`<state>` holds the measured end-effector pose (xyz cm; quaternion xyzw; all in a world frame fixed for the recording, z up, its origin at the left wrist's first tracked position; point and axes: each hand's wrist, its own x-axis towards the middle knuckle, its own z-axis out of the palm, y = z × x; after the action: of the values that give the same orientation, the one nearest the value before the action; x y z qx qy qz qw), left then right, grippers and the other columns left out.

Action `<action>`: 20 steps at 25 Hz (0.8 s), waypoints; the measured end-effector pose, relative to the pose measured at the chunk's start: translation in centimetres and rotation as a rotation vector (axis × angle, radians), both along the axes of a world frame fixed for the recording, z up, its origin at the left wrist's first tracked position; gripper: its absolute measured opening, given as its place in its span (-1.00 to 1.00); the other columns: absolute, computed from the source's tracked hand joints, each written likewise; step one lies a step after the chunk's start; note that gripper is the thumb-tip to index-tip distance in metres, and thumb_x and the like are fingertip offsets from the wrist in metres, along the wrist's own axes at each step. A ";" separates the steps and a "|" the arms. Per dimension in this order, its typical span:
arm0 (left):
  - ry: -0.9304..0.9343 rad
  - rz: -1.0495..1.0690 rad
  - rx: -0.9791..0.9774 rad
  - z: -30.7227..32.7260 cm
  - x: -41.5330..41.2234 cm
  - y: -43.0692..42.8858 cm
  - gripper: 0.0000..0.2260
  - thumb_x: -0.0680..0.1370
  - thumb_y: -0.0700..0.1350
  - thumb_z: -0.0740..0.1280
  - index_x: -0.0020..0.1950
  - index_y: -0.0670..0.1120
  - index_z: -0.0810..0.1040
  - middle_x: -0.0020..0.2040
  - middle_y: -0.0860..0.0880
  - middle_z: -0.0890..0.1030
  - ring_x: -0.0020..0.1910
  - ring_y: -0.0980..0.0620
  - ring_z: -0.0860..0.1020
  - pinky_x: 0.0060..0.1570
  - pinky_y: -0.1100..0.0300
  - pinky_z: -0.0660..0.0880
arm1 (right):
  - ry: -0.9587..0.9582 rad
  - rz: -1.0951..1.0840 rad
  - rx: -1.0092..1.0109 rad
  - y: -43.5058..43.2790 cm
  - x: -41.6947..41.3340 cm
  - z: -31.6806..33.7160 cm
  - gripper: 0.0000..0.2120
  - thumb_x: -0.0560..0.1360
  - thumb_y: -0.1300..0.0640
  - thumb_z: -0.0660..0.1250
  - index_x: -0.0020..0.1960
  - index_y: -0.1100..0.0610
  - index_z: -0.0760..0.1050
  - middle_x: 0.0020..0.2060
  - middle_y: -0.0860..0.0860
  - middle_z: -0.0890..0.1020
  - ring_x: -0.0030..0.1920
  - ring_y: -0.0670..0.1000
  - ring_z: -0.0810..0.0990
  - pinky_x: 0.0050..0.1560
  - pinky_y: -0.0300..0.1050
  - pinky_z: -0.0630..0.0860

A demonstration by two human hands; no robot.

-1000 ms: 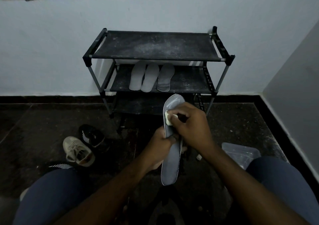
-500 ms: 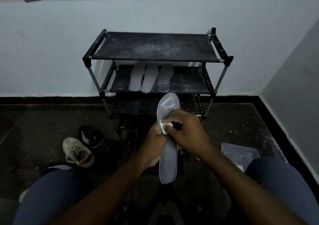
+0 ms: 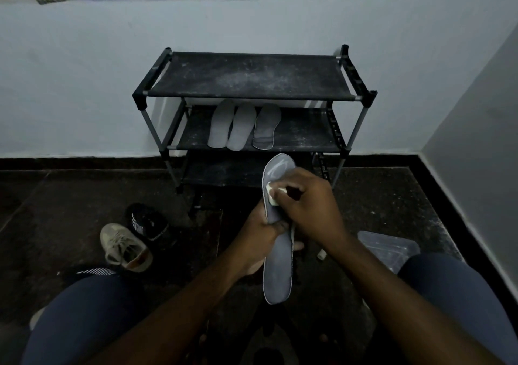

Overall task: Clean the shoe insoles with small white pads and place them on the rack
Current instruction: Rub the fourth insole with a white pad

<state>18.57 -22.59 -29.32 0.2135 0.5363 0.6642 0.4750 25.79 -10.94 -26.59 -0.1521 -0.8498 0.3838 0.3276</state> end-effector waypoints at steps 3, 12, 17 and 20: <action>0.011 -0.007 0.022 0.1 0.1 0.1 -0.56 0.62 -0.44 0.21 0.42 -0.07 0.43 0.26 -0.24 0.61 0.17 -0.25 0.65 0.04 -0.36 0.59 | -0.022 0.068 -0.007 -0.6 0.0 0.2 -0.83 0.49 0.32 0.49 0.04 0.15 0.74 -0.04 -0.04 0.70 0.02 -0.14 0.66 0.11 -0.26 0.55; 0.044 0.008 0.045 0.2 0.2 0.1 -0.58 0.61 -0.46 0.19 0.37 -0.09 0.47 0.15 -0.15 0.68 0.10 -0.17 0.68 -0.04 -0.15 0.66 | -0.022 0.078 -0.036 -0.9 0.0 0.1 -0.85 0.50 0.33 0.48 0.03 0.17 0.74 -0.05 -0.03 0.70 0.01 -0.13 0.67 0.12 -0.22 0.57; 0.006 -0.010 0.011 -0.2 -0.3 -0.1 -0.46 0.61 -0.48 0.15 0.48 -0.02 0.37 0.09 -0.16 0.63 -0.06 -0.10 0.70 0.01 -0.30 0.62 | -0.021 -0.017 -0.073 0.2 0.3 0.1 -0.85 0.49 0.33 0.48 0.01 0.16 0.73 -0.04 -0.05 0.70 0.00 -0.18 0.67 0.10 -0.27 0.57; 0.043 -0.010 0.042 0.2 0.0 0.1 -0.53 0.60 -0.48 0.18 0.43 -0.09 0.42 0.11 -0.20 0.65 0.00 -0.14 0.69 -0.02 -0.18 0.65 | -0.026 0.012 -0.043 -0.5 0.0 0.2 -0.85 0.50 0.32 0.48 0.02 0.17 0.73 -0.04 -0.04 0.70 0.01 -0.17 0.66 0.11 -0.29 0.55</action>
<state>18.61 -22.53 -29.08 0.2404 0.5311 0.6683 0.4620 25.81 -11.49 -26.40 -0.1587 -0.8465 0.4019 0.3110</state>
